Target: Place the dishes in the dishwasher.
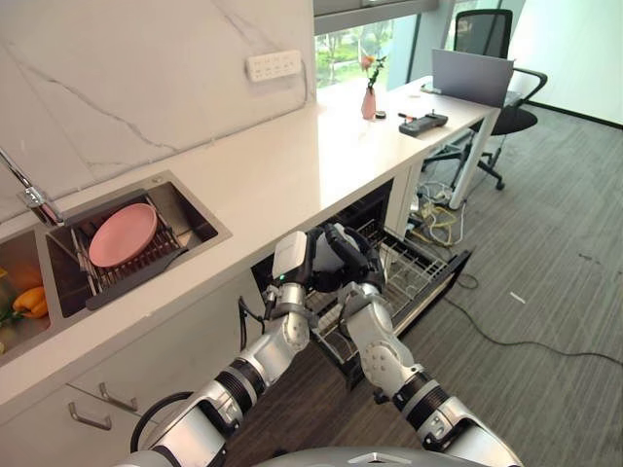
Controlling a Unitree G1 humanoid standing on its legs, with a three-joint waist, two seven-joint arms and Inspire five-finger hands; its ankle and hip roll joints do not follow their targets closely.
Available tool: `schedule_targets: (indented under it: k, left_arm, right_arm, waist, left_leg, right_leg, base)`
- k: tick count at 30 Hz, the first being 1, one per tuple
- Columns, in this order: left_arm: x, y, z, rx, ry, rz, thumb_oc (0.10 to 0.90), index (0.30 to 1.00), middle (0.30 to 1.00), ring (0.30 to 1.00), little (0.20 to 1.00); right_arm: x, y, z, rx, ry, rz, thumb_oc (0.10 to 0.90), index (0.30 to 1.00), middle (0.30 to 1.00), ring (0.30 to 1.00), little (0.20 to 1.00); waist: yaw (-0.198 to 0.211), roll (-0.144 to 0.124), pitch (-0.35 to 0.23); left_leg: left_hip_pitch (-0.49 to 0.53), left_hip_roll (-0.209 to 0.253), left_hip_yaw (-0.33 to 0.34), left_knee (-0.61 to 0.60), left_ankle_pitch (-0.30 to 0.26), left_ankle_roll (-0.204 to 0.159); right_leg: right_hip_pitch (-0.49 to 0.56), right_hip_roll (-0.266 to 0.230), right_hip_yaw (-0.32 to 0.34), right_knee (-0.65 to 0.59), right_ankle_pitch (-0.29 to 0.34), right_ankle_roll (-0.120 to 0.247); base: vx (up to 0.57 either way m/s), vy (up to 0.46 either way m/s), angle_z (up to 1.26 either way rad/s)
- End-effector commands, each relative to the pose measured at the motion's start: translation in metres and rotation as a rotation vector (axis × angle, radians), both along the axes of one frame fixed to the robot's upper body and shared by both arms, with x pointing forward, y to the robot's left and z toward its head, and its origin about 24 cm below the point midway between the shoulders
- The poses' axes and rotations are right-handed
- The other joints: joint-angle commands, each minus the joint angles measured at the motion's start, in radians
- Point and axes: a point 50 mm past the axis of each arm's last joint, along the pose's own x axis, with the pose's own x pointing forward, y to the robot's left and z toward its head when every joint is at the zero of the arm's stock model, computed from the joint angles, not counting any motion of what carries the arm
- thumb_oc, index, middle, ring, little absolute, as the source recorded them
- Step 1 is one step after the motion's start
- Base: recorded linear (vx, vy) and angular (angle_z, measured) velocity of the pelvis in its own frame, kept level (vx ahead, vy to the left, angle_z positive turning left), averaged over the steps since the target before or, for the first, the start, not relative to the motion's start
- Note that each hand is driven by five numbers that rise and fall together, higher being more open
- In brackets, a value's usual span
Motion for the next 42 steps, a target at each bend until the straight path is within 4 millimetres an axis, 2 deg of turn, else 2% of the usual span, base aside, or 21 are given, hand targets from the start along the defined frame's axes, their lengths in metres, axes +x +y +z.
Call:
schedule_targets:
  k: [1, 3, 4, 9, 11, 15, 16, 17, 18, 19, 22, 26, 30, 34, 38, 40, 42]
  left_arm:
    - [0.031, -0.05, 0.09, -0.124, -0.354, -0.208, 0.4, 0.3, 0.3, 0.3, 0.3]
    - [0.031, -0.05, 0.09, -0.125, -0.353, -0.208, 0.4, 0.3, 0.3, 0.3, 0.3]
    - [0.03, -0.05, 0.091, -0.123, -0.354, -0.215, 0.4, 0.3, 0.3, 0.3, 0.3]
    - [0.03, -0.05, 0.092, -0.119, -0.358, -0.22, 0.4, 0.3, 0.3, 0.3, 0.3]
    - [0.03, -0.051, 0.091, -0.116, -0.347, -0.237, 0.8, 0.9, 0.9, 0.9, 0.9]
    - [0.031, -0.05, 0.083, -0.072, -0.303, -0.274, 0.8, 0.9, 0.9, 0.9, 0.9]
    - [0.031, -0.05, 0.083, -0.072, -0.303, -0.274, 0.8, 0.9, 0.9, 0.9, 0.9]
    - [0.034, -0.043, 0.081, -0.043, -0.305, -0.262, 0.8, 0.9, 0.9, 0.9, 0.9]
    - [0.034, -0.044, 0.081, -0.043, -0.305, -0.262, 0.8, 0.9, 0.9, 0.9, 0.9]
    - [0.034, -0.042, 0.082, -0.028, -0.315, -0.26, 0.8, 0.9, 0.9, 0.9, 0.9]
    - [0.037, -0.038, 0.083, 0.106, -0.352, -0.283, 0.8, 0.9, 0.9, 0.9, 0.9]
    - [0.038, -0.04, 0.08, 0.227, -0.34, -0.333, 0.8, 0.9, 0.9, 0.9, 0.9]
    - [0.036, -0.038, 0.08, 0.243, -0.33, -0.358, 0.8, 0.9, 0.9, 0.9, 0.9]
    - [0.033, -0.034, 0.08, 0.253, -0.323, -0.377, 0.8, 0.9, 0.9, 0.9, 0.9]
    - [0.028, -0.021, 0.075, 0.248, -0.29, -0.372, 0.8, 0.9, 0.9, 0.9, 0.9]
    - [0.026, -0.017, 0.073, 0.241, -0.276, -0.373, 0.8, 0.9, 0.9, 0.9, 0.9]
    - [0.017, -0.005, 0.067, 0.201, -0.231, -0.387, 0.8, 0.9, 0.9, 0.9, 0.9]
  right_arm:
    - [0.023, 0.039, 0.082, 0.324, -0.266, 0.044, 0.4, 0.3, 0.3, 0.3, 0.3]
    - [0.023, 0.037, 0.086, 0.326, -0.285, 0.038, 0.4, 0.3, 0.3, 0.3, 0.3]
    - [0.023, 0.03, 0.095, 0.325, -0.325, 0.015, 0.4, 0.3, 0.3, 0.3, 0.3]
    - [0.023, 0.02, 0.103, 0.301, -0.37, -0.026, 0.4, 0.3, 0.3, 0.3, 0.3]
    - [0.026, 0.004, 0.11, 0.238, -0.413, -0.089, 0.4, 0.3, 0.3, 0.3, 0.3]
    - [0.031, -0.021, 0.115, 0.111, -0.456, -0.195, 0.4, 0.3, 0.3, 0.3, 0.3]
    - [0.031, -0.021, 0.115, 0.111, -0.456, -0.196, 0.4, 0.3, 0.3, 0.3, 0.3]
    - [0.035, -0.044, 0.115, -0.07, -0.47, -0.297, 0.4, 0.3, 0.3, 0.3, 0.3]
    - [0.034, -0.044, 0.115, -0.072, -0.47, -0.298, 0.4, 0.3, 0.3, 0.3, 0.3]
    - [0.036, -0.052, 0.114, -0.149, -0.465, -0.341, 0.4, 0.3, 0.3, 0.3, 0.3]
    - [0.037, -0.077, 0.111, -0.267, -0.436, -0.474, 0.4, 0.3, 0.3, 0.3, 0.3]
    - [0.038, -0.098, 0.108, -0.374, -0.403, -0.557, 0.4, 0.3, 0.3, 0.3, 0.3]
    - [0.039, -0.111, 0.106, -0.431, -0.381, -0.6, 0.4, 0.3, 0.3, 0.3, 0.3]
    - [0.041, -0.119, 0.094, -0.49, -0.333, -0.594, 0.4, 0.3, 0.3, 0.3, 0.3]
    - [0.046, -0.119, 0.072, -0.549, -0.247, -0.504, 0.4, 0.3, 0.3, 0.3, 0.3]
    - [0.048, -0.12, 0.068, -0.564, -0.23, -0.489, 0.4, 0.3, 0.3, 0.3, 0.3]
    - [0.054, -0.133, 0.06, -0.664, -0.175, -0.468, 0.4, 0.3, 0.3, 0.3, 0.3]
  waist:
    - [0.032, -0.025, -0.009]
    - [0.032, -0.025, -0.009]
    - [0.029, -0.025, -0.012]
    - [0.026, -0.025, -0.014]
    - [0.021, -0.023, -0.014]
    - [0.013, -0.018, -0.015]
    - [0.013, -0.018, -0.015]
    - [0.006, -0.015, -0.017]
    - [0.007, -0.015, -0.016]
    - [0.005, -0.013, -0.016]
    - [0.001, -0.005, -0.018]
    - [-0.003, 0.001, -0.02]
    - [0.0, 0.005, -0.017]
    - [0.005, 0.004, -0.013]
    - [0.025, 0.001, -0.003]
    - [0.028, 0.0, -0.001]
    - [0.056, -0.006, 0.01]
  left_leg:
    - [0.092, -0.014, -0.005, 0.01, -0.143, -0.018]
    - [0.092, -0.014, -0.005, 0.01, -0.144, -0.018]
    - [0.094, -0.014, -0.005, 0.01, -0.145, -0.017]
    - [0.095, -0.013, -0.004, 0.01, -0.148, -0.017]
    - [0.097, -0.013, -0.003, 0.01, -0.149, -0.016]
    - [0.101, -0.011, 0.001, 0.01, -0.152, -0.016]
    - [0.101, -0.011, 0.002, 0.01, -0.152, -0.016]
    - [0.105, -0.01, 0.004, 0.01, -0.153, -0.016]
    - [0.105, -0.009, 0.004, 0.01, -0.154, -0.016]
    - [0.107, -0.008, 0.003, 0.01, -0.154, -0.016]
    - [0.112, -0.005, 0.003, 0.01, -0.156, -0.015]
    - [0.118, -0.002, 0.003, 0.01, -0.157, -0.014]
    - [0.118, -0.001, 0.001, 0.01, -0.156, -0.014]
    - [0.116, -0.001, -0.005, 0.01, -0.154, -0.014]
    - [0.107, 0.0, -0.015, 0.01, -0.15, -0.016]
    - [0.103, 0.0, -0.019, 0.01, -0.147, -0.017]
    - [0.086, 0.001, -0.035, 0.01, -0.138, -0.021]
  right_leg:
    - [0.004, -0.052, -0.011, 0.015, -0.057, 0.057]
    - [0.005, -0.052, -0.011, 0.015, -0.058, 0.056]
    - [0.007, -0.052, -0.011, 0.015, -0.058, 0.056]
    - [0.008, -0.052, -0.012, 0.015, -0.059, 0.056]
    - [0.01, -0.051, -0.013, 0.015, -0.059, 0.056]
    - [0.012, -0.05, -0.013, 0.015, -0.06, 0.055]
    - [0.012, -0.05, -0.013, 0.015, -0.06, 0.055]
    - [0.015, -0.048, -0.015, 0.015, -0.063, 0.054]
    - [0.016, -0.048, -0.015, 0.015, -0.063, 0.054]
    - [0.016, -0.047, -0.015, 0.015, -0.065, 0.054]
    - [0.018, -0.045, -0.017, 0.015, -0.074, 0.055]
    - [0.023, -0.044, -0.023, 0.015, -0.082, 0.056]
    - [0.025, -0.044, -0.031, 0.015, -0.088, 0.057]
    - [0.027, -0.045, -0.04, 0.016, -0.09, 0.056]
    - [0.028, -0.047, -0.053, 0.016, -0.09, 0.055]
    - [0.029, -0.047, -0.058, 0.016, -0.09, 0.054]
    - [0.027, -0.048, -0.077, 0.016, -0.09, 0.053]
  base:
    - [0.0, 0.0, 0.0]
    - [0.0, 0.0, 0.0]
    - [0.0, 0.0, 0.0]
    - [0.0, 0.0, 0.0]
    - [0.0, 0.0, 0.0]
    - [0.0, 0.0, 0.0]
    - [0.0, 0.0, 0.0]
    - [0.0, 0.0, 0.0]
    - [0.0, 0.0, 0.0]
    - [0.0, 0.0, 0.0]
    - [0.0, 0.0, 0.0]
    - [0.0, 0.001, 0.01]
    - [0.0, 0.001, 0.01]
    - [0.0, -0.001, 0.01]
    - [-0.01, -0.002, 0.08]
    - [-0.01, -0.002, 0.14]
    - [-0.02, -0.006, 0.15]
